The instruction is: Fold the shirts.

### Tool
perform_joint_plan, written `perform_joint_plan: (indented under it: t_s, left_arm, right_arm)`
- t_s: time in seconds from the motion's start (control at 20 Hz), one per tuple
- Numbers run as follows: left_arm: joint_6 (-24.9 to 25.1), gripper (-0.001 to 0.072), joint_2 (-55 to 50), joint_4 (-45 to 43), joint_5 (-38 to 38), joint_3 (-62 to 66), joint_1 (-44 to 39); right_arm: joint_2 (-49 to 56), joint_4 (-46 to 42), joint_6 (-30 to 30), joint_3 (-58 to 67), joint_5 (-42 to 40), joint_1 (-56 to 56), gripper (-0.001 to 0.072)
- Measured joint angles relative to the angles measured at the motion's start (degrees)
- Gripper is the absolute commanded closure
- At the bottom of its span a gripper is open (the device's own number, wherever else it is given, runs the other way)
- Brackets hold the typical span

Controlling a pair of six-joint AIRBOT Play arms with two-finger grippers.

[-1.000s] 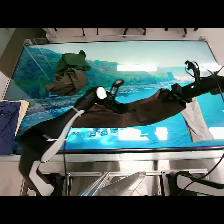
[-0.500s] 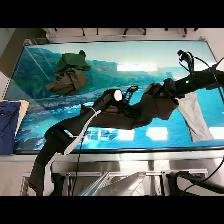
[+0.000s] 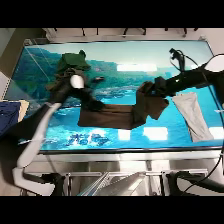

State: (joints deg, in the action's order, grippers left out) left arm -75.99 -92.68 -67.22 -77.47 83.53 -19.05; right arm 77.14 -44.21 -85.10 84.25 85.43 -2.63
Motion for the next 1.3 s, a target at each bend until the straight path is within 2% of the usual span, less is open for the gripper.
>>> perform_joint_plan:
  t_s: [0.2, 0.4, 0.7, 0.75, 0.8, 0.85, 0.95, 1.05, 1.15, 1.2, 1.3]
  left_arm:
    - [1.1, 0.0692, 10.9, -0.5, 0.0, -9.5, 13.3]
    - [2.1, 0.0692, 17.0, -0.5, 0.8, -14.0, 22.9]
    - [2.6, 0.0692, 20.2, -0.2, 1.4, -16.8, 28.3]
    - [2.6, 0.0692, 20.3, -0.2, 1.4, -17.0, 28.5]
    - [2.6, 0.0692, 20.5, -0.1, 1.4, -17.1, 28.7]
    - [2.6, 0.0692, 20.5, -0.1, 1.4, -17.1, 28.8]
    - [2.7, 0.0692, 20.6, -0.1, 1.4, -17.2, 28.9]
    - [2.8, 0.0692, 20.7, -0.1, 1.4, -17.3, 29.0]
    - [2.8, 0.0692, 20.7, -0.3, 1.4, -17.3, 29.0]
    - [3.0, 0.0691, 20.7, -0.3, 1.4, -17.3, 29.0]
    - [3.0, 0.0692, 20.7, -0.3, 1.4, -17.3, 29.0]
  right_arm:
    - [4.2, 1.9, -1.1, 0.1, -6.6, -7.6, 0.0693]
    - [11.4, 6.6, -1.5, 1.8, -15.4, -16.0, 0.0693]
    - [27.6, 13.4, -1.3, 9.4, -28.7, -26.5, 0.0681]
    - [30.3, 15.6, -0.3, 10.4, -30.8, -27.7, 0.0505]
    - [32.4, 18.2, 1.0, 11.2, -32.7, -28.7, 0.0250]
    - [34.3, 21.3, 2.5, 11.7, -34.2, -29.3, 0.0158]
    - [36.8, 26.6, 5.2, 12.4, -35.5, -29.7, 0.0158]
    - [37.5, 30.9, 8.0, 12.8, -33.1, -28.8, 0.0160]
    - [36.6, 32.5, 9.6, 12.9, -26.9, -26.5, 0.0168]
    - [35.3, 32.4, 9.9, 13.0, -23.1, -24.9, 0.0233]
    - [31.7, 28.0, 9.5, 12.7, -16.2, -21.8, 0.0257]
